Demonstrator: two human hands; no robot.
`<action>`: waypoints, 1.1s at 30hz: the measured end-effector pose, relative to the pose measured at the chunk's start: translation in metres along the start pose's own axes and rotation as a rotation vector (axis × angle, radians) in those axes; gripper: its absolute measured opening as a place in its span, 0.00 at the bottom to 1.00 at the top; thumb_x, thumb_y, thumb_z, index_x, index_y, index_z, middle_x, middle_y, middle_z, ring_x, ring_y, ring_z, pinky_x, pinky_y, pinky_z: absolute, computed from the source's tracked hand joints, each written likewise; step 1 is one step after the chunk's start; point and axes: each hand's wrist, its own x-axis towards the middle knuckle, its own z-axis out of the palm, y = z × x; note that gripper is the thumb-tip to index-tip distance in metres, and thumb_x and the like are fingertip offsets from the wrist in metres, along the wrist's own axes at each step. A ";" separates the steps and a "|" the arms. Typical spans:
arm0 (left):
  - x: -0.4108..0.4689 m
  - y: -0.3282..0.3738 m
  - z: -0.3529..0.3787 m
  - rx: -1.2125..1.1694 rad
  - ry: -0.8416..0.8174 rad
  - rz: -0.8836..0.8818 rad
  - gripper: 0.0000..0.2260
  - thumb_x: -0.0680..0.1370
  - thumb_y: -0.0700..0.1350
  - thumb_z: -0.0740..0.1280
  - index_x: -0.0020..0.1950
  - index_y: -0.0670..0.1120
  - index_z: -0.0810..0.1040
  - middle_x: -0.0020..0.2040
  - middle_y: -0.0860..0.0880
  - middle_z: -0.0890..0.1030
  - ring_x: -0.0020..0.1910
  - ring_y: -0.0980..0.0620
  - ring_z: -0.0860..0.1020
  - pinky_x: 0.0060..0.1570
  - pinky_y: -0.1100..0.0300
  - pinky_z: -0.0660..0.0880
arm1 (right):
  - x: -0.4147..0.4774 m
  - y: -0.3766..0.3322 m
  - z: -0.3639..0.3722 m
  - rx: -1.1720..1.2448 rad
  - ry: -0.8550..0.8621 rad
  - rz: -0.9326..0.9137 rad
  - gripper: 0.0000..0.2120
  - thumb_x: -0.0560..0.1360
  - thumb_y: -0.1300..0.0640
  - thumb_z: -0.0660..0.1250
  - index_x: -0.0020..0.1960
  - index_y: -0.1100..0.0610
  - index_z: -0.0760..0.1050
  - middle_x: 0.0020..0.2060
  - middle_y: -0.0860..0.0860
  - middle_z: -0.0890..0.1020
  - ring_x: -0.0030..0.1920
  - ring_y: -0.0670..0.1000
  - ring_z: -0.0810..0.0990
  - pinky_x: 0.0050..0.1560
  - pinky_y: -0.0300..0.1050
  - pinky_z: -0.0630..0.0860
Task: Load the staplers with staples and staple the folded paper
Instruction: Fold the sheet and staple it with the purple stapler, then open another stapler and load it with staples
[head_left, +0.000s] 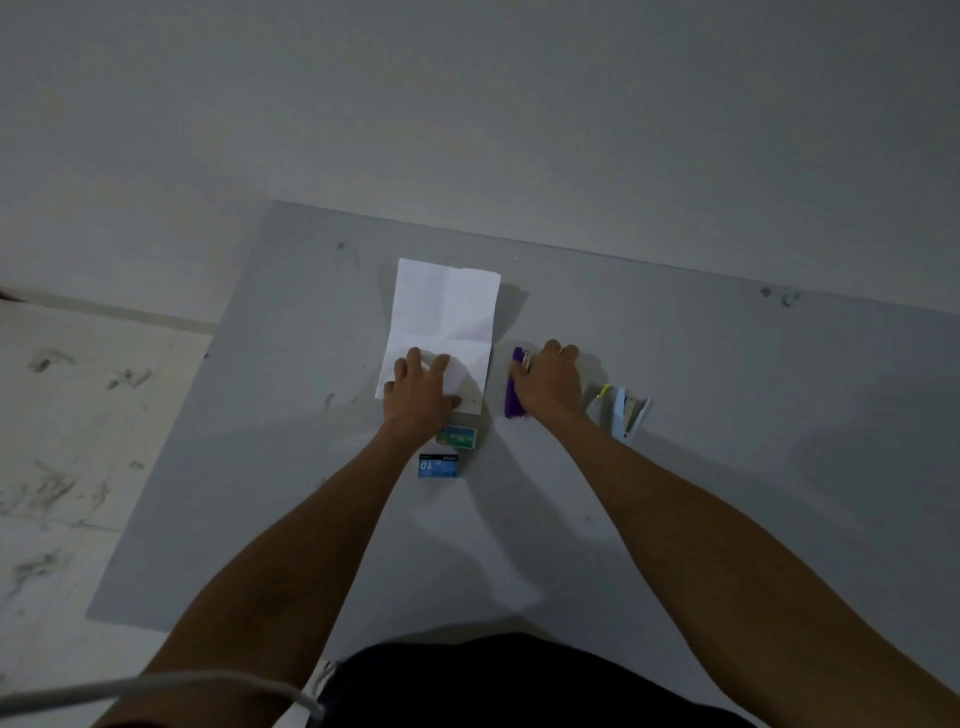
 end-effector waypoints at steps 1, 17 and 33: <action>0.000 -0.001 0.000 0.001 -0.001 0.003 0.29 0.75 0.54 0.68 0.73 0.52 0.61 0.72 0.42 0.59 0.71 0.40 0.60 0.66 0.41 0.67 | -0.001 0.003 -0.004 -0.016 0.050 -0.003 0.19 0.79 0.51 0.63 0.61 0.64 0.67 0.61 0.62 0.69 0.57 0.62 0.75 0.50 0.52 0.74; -0.015 0.009 0.002 -0.092 0.117 0.005 0.27 0.78 0.53 0.64 0.74 0.48 0.61 0.78 0.41 0.52 0.76 0.39 0.53 0.71 0.42 0.60 | -0.039 0.067 -0.011 -0.110 0.026 0.118 0.15 0.76 0.59 0.63 0.60 0.64 0.71 0.63 0.62 0.70 0.59 0.64 0.76 0.57 0.53 0.73; -0.057 0.104 -0.028 -1.076 -0.099 0.041 0.09 0.75 0.44 0.69 0.39 0.39 0.80 0.32 0.44 0.80 0.31 0.46 0.76 0.35 0.52 0.76 | -0.076 0.058 -0.049 0.200 0.268 -0.380 0.06 0.71 0.58 0.72 0.46 0.59 0.80 0.46 0.56 0.80 0.41 0.56 0.81 0.43 0.50 0.75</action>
